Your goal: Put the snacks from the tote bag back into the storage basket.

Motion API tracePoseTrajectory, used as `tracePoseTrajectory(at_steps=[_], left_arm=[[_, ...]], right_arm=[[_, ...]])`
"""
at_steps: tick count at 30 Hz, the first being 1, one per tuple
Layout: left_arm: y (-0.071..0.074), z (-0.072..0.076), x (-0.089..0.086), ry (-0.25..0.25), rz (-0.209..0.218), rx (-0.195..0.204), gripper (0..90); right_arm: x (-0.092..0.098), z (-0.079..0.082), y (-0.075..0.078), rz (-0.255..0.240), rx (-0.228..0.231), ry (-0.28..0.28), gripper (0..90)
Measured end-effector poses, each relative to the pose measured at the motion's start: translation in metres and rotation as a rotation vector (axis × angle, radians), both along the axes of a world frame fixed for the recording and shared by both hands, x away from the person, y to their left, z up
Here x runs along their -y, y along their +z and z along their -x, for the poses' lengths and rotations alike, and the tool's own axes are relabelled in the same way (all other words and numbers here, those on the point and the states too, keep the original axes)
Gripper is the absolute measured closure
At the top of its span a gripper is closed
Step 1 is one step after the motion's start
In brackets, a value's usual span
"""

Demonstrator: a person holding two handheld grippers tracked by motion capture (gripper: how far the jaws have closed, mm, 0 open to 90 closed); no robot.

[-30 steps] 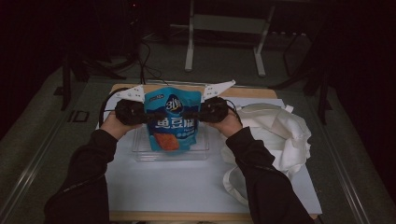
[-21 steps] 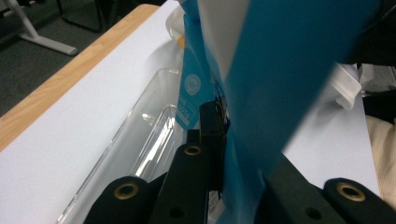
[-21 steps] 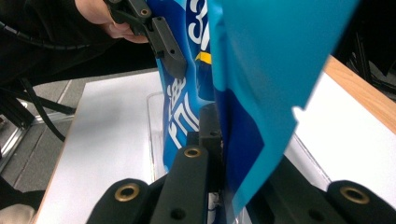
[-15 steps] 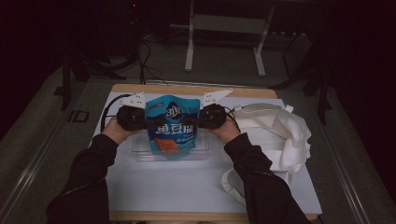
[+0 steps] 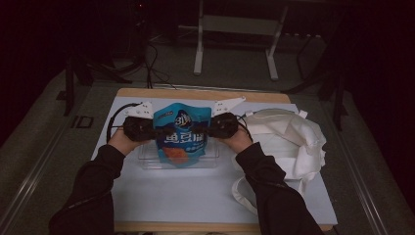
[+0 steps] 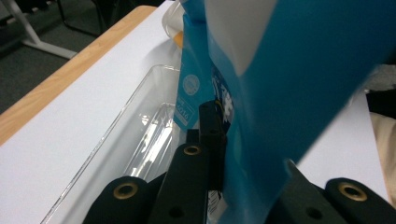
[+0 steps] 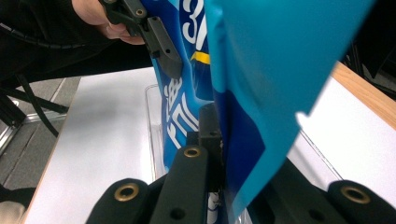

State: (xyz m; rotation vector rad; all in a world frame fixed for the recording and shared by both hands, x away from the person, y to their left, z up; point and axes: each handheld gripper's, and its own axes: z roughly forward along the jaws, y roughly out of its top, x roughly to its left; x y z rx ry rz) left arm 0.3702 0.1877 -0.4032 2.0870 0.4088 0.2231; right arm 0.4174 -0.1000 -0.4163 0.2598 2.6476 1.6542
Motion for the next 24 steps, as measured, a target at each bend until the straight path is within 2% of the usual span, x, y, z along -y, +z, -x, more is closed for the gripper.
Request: tracePoseTrajectory(at_steps=[5, 7, 10, 12, 13, 16, 19, 21, 24], left_arm=[[0.000, 0.003, 0.000, 0.018, 0.014, -0.009, 87.7], [0.000, 0.005, 0.000, 0.027, 0.029, -0.005, 82.2], [0.003, 0.010, 0.001, 0.055, 0.039, 0.012, 75.2], [0.004, 0.013, 0.002, 0.080, 0.012, 0.031, 73.0], [0.004, 0.013, 0.002, 0.093, 0.004, 0.028, 67.2], [0.005, 0.015, 0.000, 0.122, 0.015, 0.022, 57.6], [0.009, 0.017, -0.004, 0.154, 0.058, 0.011, 42.9], [0.010, 0.018, -0.002, 0.194, 0.056, 0.009, 29.3], [0.008, 0.018, -0.001, 0.212, 0.041, -0.013, 12.9]], right_arm=[[0.000, -0.001, 0.002, 0.010, 0.000, 0.001, 83.9], [0.001, 0.000, 0.003, 0.007, 0.001, 0.000, 82.0], [0.004, -0.001, 0.007, -0.005, 0.004, -0.011, 71.0], [0.006, 0.000, 0.010, -0.014, 0.001, -0.021, 65.4], [0.008, -0.001, 0.011, -0.014, -0.009, -0.017, 62.8], [0.010, -0.002, 0.014, -0.006, -0.017, -0.020, 55.9], [0.012, -0.001, 0.017, 0.000, -0.006, -0.031, 44.5], [0.013, 0.000, 0.018, 0.015, -0.006, -0.037, 39.7], [0.015, 0.002, 0.019, 0.024, -0.016, -0.039, 30.6]])
